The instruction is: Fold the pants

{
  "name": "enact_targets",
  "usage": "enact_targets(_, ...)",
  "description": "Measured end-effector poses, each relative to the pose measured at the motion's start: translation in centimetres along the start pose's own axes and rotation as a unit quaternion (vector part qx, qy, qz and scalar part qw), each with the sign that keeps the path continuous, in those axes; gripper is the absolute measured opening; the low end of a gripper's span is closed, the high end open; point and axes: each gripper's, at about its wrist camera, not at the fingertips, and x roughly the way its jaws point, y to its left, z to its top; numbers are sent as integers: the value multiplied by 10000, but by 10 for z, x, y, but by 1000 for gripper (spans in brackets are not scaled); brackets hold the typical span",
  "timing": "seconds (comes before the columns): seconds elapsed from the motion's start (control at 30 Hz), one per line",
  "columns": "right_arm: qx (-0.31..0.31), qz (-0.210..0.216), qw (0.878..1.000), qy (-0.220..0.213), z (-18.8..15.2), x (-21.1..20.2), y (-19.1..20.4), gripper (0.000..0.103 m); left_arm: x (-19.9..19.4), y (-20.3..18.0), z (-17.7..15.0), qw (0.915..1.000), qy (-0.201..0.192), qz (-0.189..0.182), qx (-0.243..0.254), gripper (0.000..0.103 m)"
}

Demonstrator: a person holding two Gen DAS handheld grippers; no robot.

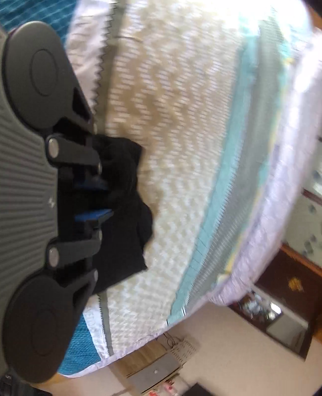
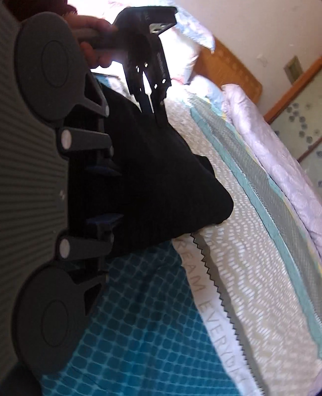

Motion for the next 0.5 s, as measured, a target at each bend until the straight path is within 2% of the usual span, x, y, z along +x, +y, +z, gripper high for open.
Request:
enact_targets(0.07,-91,-30,10000,0,-1,-2,4,37,-15,-9,-2,9982,-481,-63,345,15)
enact_targets(0.13,-176,-75,9998,-18,-1,2,7,37,-19,-14,-6,9960,-669,108,585,17)
enact_targets(0.17,-179,-86,9998,-26,-1,4,7,37,-14,-11,-9,9964,-534,301,579,20)
enact_targets(0.23,-158,-75,9998,-28,-1,3,7,37,-2,1,-14,9971,-64,647,387,20)
enact_targets(0.3,-157,-43,9998,-70,2,2,5,37,-8,12,-20,9985,1,550,67,22)
enact_targets(0.4,-157,0,9991,-383,6,-12,6,38,-39,18,-23,9985,-356,340,-243,31)
enact_targets(0.5,-210,176,9972,-696,12,-21,11,38,-70,13,-25,9966,-686,-41,-450,32)
